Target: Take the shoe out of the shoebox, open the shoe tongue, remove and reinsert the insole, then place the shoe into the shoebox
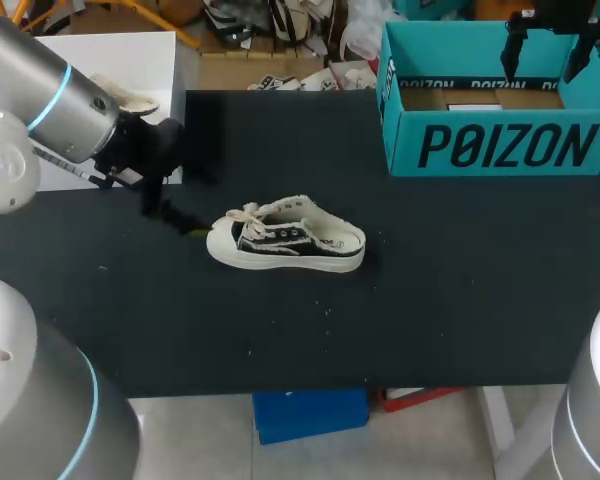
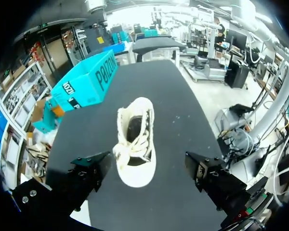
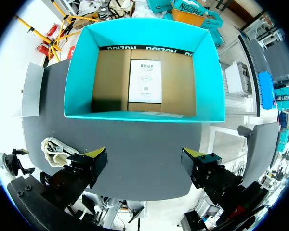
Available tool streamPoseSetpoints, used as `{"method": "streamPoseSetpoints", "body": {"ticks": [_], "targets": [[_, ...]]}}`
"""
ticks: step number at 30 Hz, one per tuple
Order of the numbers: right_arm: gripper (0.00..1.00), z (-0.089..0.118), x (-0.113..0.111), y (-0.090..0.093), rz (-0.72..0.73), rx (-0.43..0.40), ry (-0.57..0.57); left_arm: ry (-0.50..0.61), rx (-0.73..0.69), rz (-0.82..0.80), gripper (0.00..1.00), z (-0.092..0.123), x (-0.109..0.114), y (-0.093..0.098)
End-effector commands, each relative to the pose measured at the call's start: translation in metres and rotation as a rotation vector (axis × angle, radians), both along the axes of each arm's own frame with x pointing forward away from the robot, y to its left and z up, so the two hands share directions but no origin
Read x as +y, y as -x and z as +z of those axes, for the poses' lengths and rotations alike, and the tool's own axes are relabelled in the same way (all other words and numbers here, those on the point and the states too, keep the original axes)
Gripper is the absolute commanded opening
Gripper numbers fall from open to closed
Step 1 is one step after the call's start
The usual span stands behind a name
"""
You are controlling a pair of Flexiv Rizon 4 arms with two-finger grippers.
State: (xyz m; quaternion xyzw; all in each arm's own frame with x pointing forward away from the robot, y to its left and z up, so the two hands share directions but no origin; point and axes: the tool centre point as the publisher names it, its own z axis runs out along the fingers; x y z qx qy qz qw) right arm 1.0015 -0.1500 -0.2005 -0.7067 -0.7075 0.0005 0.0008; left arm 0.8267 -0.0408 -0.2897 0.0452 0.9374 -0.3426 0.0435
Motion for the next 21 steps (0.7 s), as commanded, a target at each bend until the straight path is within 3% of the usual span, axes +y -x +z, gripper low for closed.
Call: {"method": "streamPoseSetpoints", "body": {"ticks": [1, 9, 10, 12, 15, 21], "targets": [[1.0, 0.0, 0.0, 0.0, 0.0, 0.001, 0.0, 0.105, -0.026, -0.005, 1.0, -0.013, 0.005, -0.001], [1.0, 0.0, 0.0, 0.0, 0.0, 0.001, 0.0, 0.125, -0.002, -0.011, 1.0, -0.019, 0.008, -0.005], [1.0, 0.007, 0.005, 0.001, 0.116, -0.015, 0.083, 0.125, -0.002, -0.011, 1.0, -0.019, 0.008, -0.005], [1.0, 0.014, 0.015, 0.012, 0.383, -0.047, 0.143, 0.125, -0.002, -0.011, 1.0, -0.019, 0.008, -0.005], [1.0, 0.01, 0.028, 0.056, 0.973, -0.1, 0.196, 0.125, -0.002, -0.011, 1.0, -0.019, 0.008, -0.005], [1.0, 0.01, 0.028, 0.056, 0.973, -0.1, 0.196, 0.125, -0.002, -0.011, 1.0, -0.019, 0.008, -0.005]]}}
